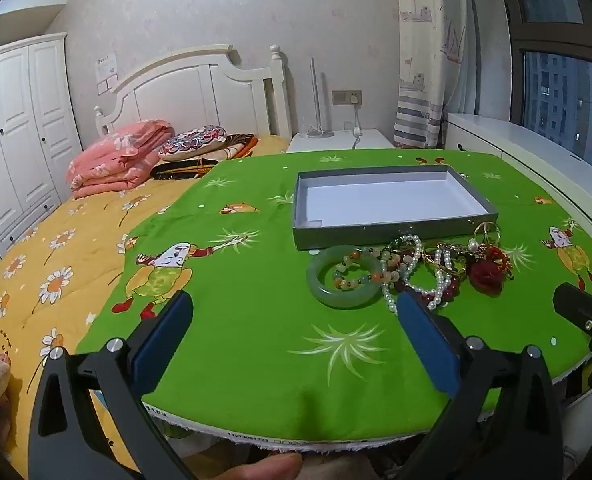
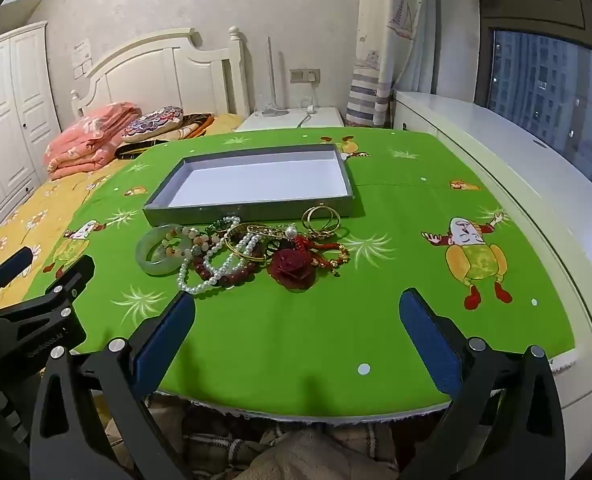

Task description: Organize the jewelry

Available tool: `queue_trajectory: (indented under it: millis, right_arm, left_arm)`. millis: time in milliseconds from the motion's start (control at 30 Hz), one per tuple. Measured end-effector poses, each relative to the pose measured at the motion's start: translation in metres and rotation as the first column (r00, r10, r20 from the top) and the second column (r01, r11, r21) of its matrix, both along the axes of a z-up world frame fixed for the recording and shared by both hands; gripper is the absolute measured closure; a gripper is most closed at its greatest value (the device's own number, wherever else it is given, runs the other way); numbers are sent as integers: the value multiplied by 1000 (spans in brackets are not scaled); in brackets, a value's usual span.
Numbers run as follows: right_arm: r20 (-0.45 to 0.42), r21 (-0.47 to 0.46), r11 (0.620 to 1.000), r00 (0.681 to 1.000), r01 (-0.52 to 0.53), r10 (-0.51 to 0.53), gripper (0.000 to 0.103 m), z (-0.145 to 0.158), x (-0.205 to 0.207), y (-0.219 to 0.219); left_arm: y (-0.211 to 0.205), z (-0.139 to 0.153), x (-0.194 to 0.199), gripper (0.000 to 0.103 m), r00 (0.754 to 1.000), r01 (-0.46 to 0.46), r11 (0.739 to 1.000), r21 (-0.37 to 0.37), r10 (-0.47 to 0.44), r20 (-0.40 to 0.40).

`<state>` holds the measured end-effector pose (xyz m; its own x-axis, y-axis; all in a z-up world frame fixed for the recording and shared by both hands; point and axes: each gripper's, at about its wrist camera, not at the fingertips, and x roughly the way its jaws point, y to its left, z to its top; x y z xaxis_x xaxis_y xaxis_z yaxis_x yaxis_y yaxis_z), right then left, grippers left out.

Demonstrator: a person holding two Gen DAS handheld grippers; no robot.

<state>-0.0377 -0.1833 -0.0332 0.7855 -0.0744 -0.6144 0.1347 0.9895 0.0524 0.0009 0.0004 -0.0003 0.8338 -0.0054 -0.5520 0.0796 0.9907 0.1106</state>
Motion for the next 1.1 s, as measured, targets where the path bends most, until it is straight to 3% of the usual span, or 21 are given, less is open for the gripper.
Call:
queue_trajectory:
  millis: [1100]
  right_arm:
    - [6, -5, 1000, 1000, 0, 0, 7, 2, -1, 1]
  left_arm:
    - [0, -1, -1, 4, 1000, 4, 1000, 4, -5, 9]
